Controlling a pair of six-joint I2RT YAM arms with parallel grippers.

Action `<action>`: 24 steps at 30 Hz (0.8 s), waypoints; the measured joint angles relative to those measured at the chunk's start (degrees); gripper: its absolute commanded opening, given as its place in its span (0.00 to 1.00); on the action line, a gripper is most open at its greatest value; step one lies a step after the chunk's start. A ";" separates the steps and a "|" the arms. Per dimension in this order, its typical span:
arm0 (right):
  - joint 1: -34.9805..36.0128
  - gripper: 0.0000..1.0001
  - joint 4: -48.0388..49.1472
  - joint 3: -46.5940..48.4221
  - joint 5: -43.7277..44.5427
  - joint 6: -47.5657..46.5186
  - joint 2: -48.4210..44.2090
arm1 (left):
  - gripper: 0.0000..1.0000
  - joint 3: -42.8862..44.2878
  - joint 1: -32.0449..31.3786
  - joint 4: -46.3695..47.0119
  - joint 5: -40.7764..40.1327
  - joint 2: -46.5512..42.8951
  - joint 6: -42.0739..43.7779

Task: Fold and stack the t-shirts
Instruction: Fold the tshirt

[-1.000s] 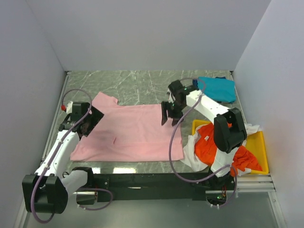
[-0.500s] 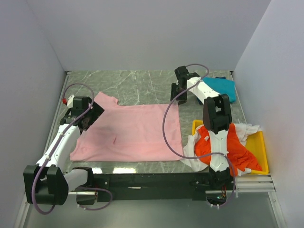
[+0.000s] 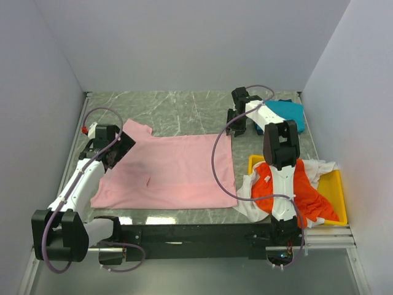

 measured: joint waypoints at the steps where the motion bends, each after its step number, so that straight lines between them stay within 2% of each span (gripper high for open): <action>1: -0.07 0.46 0.22 0.00 -0.17 -0.04 0.00 | 0.99 0.00 0.00 0.00 0.02 0.17 0.13; 12: -0.07 0.32 2.23 -0.22 -2.93 -0.07 0.85 | 0.99 0.00 0.00 0.07 0.02 0.39 0.85; 15: -0.07 0.21 2.60 -0.39 -3.52 -0.15 0.90 | 0.99 0.00 0.00 0.31 -0.02 0.50 1.38; 18: -0.07 0.03 2.97 -0.68 -4.13 -0.37 0.92 | 0.98 0.74 0.00 0.61 -0.31 1.95 2.80; 24: -0.07 0.00 3.63 -1.18 -4.76 -0.46 0.87 | 0.91 9.16 0.48 2.73 -2.56 12.46 8.81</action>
